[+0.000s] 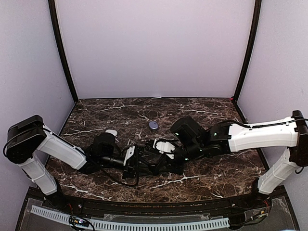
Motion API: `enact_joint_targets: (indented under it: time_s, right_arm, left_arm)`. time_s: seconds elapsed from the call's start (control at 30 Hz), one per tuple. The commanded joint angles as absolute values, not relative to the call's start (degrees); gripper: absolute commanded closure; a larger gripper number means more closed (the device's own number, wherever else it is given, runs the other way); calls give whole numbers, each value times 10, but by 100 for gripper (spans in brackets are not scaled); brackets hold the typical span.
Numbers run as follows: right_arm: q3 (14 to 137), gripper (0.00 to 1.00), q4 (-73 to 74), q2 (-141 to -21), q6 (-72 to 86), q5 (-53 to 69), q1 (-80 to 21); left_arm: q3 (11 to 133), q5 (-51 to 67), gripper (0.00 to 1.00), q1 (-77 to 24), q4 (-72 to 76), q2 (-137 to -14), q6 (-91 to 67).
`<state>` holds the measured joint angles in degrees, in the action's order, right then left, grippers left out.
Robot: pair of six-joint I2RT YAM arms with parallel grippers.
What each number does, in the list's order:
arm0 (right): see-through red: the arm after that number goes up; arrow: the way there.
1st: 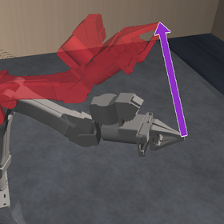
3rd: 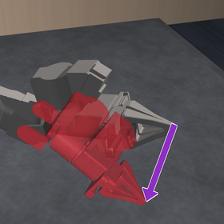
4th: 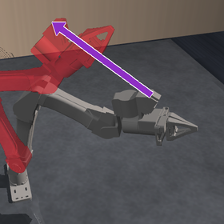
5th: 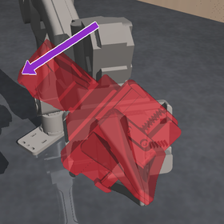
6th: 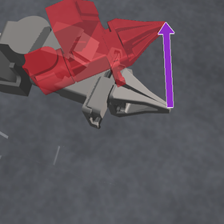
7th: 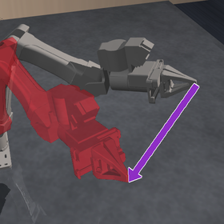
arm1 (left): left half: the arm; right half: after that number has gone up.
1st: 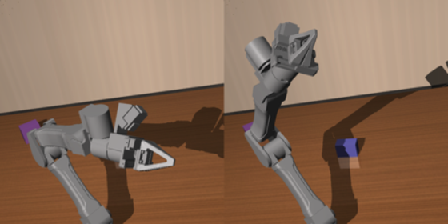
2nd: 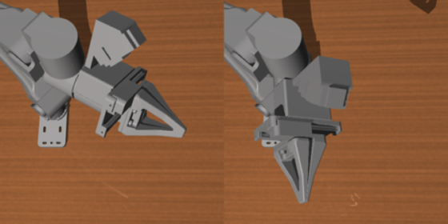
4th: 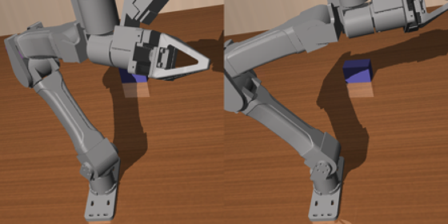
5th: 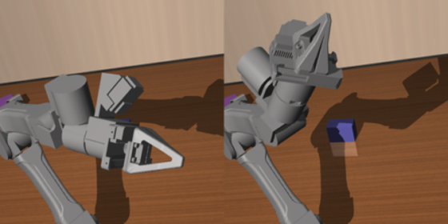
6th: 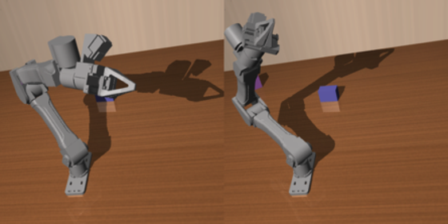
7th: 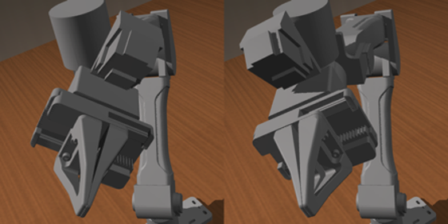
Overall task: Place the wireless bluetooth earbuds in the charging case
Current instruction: Pass from the right arm to the left, then open the charging case.
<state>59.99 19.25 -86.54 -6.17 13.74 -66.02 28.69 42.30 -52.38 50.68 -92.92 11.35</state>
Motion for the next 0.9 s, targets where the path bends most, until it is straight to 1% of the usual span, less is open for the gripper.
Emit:
enact_joint_targets:
  time_s: [0.0, 0.07, 0.13, 0.23, 0.4, 0.53, 0.67, 0.87]
  right_arm:
    - [600, 85, 164, -867, -65, 135, -664]
    - [597, 84, 161, -865, -64, 134, -664]
    - [593, 81, 157, -862, -61, 127, -664]
    - [581, 70, 143, -852, -56, 111, -664]
    - [549, 59, 102, -829, -39, 85, -664]
    - [506, 52, 35, -805, -16, 78, -663]
    - [459, 48, -49, -774, 7, 64, -664]
    - [375, 44, -160, -709, 26, -6, -664]
  left_arm:
    - [293, 432, 68, -526, 530, -929, 111]
    - [293, 434, 70, -526, 535, -932, 105]
    - [292, 435, 73, -526, 541, -934, 101]
    - [288, 435, 77, -526, 553, -934, 98]
    - [268, 429, 78, -526, 605, -929, 72]
    - [250, 417, 78, -526, 656, -928, 42]
    - [239, 424, 78, -519, 696, -929, 9]
    - [228, 465, 78, -481, 747, -931, -59]
